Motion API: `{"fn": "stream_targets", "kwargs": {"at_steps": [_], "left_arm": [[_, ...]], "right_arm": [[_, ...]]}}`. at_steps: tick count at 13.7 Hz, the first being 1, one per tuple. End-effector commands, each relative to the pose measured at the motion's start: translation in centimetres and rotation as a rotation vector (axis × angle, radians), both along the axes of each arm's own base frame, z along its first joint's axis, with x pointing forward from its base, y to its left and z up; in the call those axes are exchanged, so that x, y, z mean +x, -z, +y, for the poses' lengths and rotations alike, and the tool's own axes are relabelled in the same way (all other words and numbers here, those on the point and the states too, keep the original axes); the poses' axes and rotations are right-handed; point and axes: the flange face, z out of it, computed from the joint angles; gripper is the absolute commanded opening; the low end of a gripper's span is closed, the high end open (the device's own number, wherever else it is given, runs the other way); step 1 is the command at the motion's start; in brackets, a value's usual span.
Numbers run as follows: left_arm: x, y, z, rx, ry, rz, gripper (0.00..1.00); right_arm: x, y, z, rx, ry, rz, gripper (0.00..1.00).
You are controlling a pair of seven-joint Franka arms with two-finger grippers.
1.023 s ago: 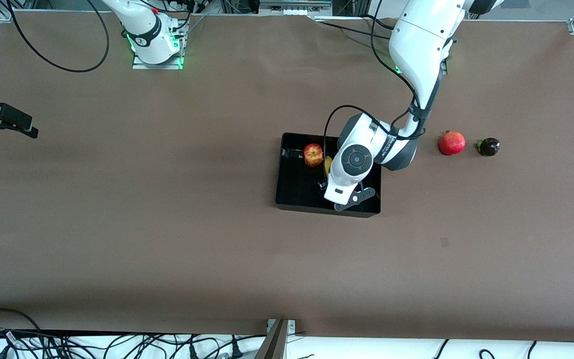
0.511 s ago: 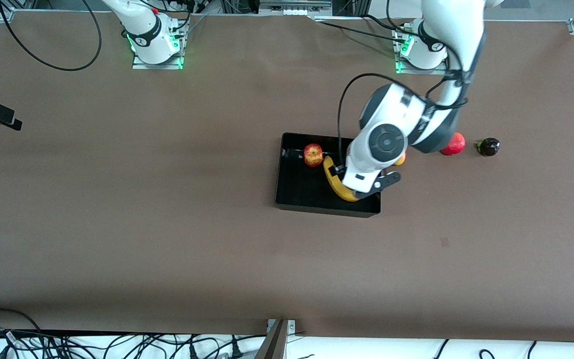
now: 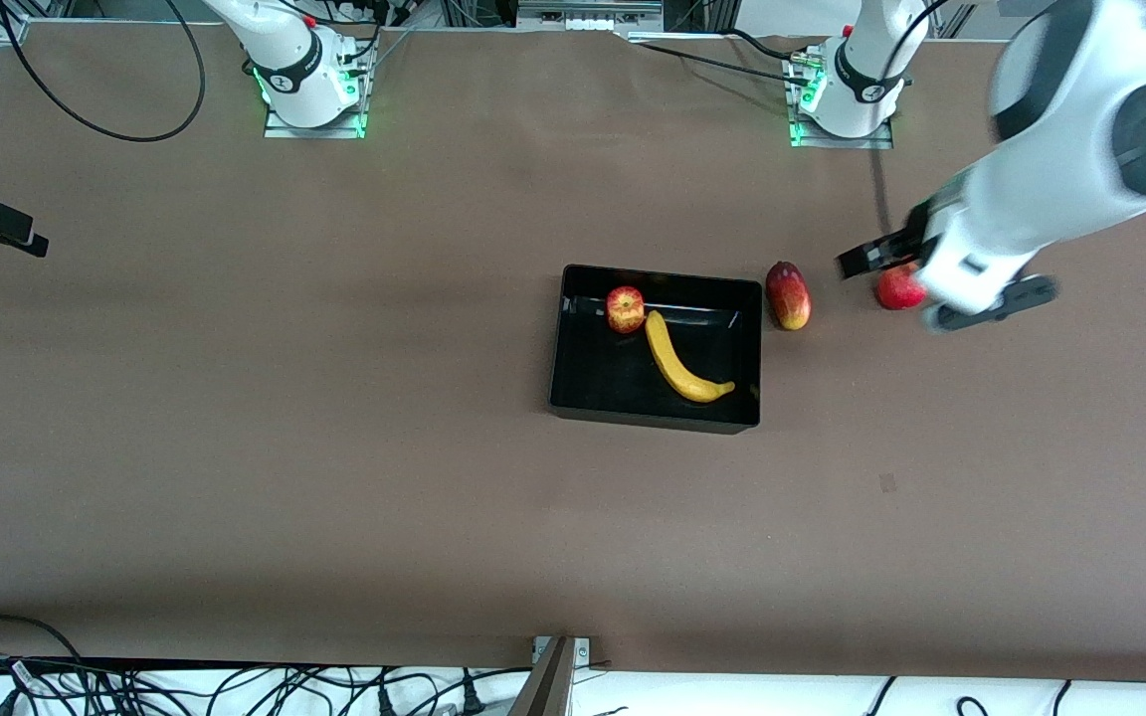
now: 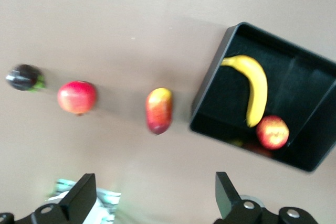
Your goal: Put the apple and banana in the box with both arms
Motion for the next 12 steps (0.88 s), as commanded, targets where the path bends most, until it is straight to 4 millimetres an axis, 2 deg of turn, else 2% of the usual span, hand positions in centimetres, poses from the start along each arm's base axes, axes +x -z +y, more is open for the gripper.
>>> {"fn": "stream_targets", "kwargs": {"at_steps": [1,3,6,7,8,12], "left_arm": [[-2.5,-3.4,3.8,0.034,0.113,-0.033,1.0],[-3.2,-5.1,7.1,0.017,0.171,-0.049,1.0],[-4.7,-7.9,10.1,0.017,0.211,-0.1,1.0],[-4.9,-8.3,11.0,0.017,0.214,-0.108,1.0],[-5.2,-9.1,11.8,0.018,0.228,-0.127,1.0],[-5.5,-9.8,13.1,0.034,0.243,-0.143,1.0]], "right_arm": [[-0.1,-1.7,0.7,0.002,-0.022,-0.006,1.0],[0.0,-1.7,1.4,-0.002,-0.033,-0.009,1.0],[0.0,-1.8,1.6,-0.008,-0.038,-0.008,1.0],[0.0,-1.9,1.9,-0.008,-0.041,-0.008,1.0],[0.1,-1.9,2.7,-0.012,-0.056,-0.006,1.0],[-0.5,-2.2,3.6,-0.046,-0.062,-0.011,1.0]]}}
